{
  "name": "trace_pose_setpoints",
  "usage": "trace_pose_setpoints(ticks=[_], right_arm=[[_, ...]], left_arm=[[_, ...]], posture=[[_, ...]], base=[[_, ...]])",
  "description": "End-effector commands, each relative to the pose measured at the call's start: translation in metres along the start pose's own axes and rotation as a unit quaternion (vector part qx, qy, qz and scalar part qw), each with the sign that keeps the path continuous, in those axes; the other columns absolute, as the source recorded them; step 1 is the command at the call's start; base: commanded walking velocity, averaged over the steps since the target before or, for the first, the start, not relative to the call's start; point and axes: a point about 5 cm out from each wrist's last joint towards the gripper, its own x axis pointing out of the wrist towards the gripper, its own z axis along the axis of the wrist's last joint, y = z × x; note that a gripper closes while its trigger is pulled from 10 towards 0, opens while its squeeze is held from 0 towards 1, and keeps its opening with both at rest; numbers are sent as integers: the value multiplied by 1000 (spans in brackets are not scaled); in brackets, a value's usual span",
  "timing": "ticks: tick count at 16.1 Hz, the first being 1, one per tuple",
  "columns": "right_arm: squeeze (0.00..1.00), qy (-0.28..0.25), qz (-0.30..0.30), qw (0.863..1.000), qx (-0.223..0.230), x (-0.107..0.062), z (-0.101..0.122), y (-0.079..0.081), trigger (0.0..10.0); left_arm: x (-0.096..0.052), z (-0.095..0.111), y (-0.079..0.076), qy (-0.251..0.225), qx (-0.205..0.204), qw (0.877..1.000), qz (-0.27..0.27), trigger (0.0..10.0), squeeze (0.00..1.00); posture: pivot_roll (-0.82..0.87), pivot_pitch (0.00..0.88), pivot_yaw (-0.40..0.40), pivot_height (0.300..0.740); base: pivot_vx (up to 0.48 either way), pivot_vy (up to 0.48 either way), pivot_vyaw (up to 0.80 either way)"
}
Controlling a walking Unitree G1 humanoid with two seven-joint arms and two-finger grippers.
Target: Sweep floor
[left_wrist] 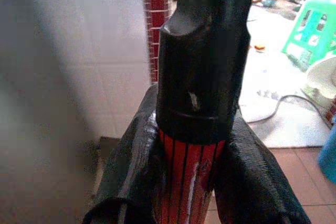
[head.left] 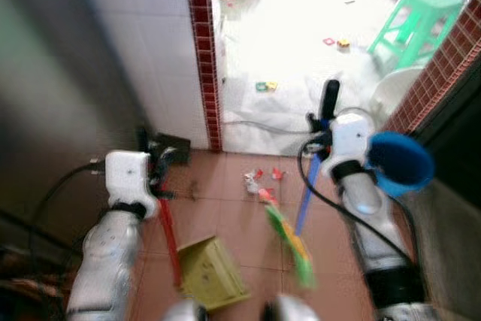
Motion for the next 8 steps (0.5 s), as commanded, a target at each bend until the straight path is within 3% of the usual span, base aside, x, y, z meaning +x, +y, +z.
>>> trace_pose_setpoints(ticks=[1,5,8], right_arm=[[0,-27,-7,999,-20,4,12,-3,10000],[0,-34,-5,999,-33,6,14,-3,10000],[0,-40,1,998,-45,7,16,-2,10000]], left_arm=[[2,10,-1,-27,-9,1000,-4,10000,0],[4,11,-5,-29,-7,1000,-7,10000,0],[4,11,-6,-28,-5,1000,-4,10000,0]], posture=[[-75,88,1,740],[-73,89,1,740],[-74,89,1,740]], base=[[480,0,0],[480,0,0],[480,0,800]])
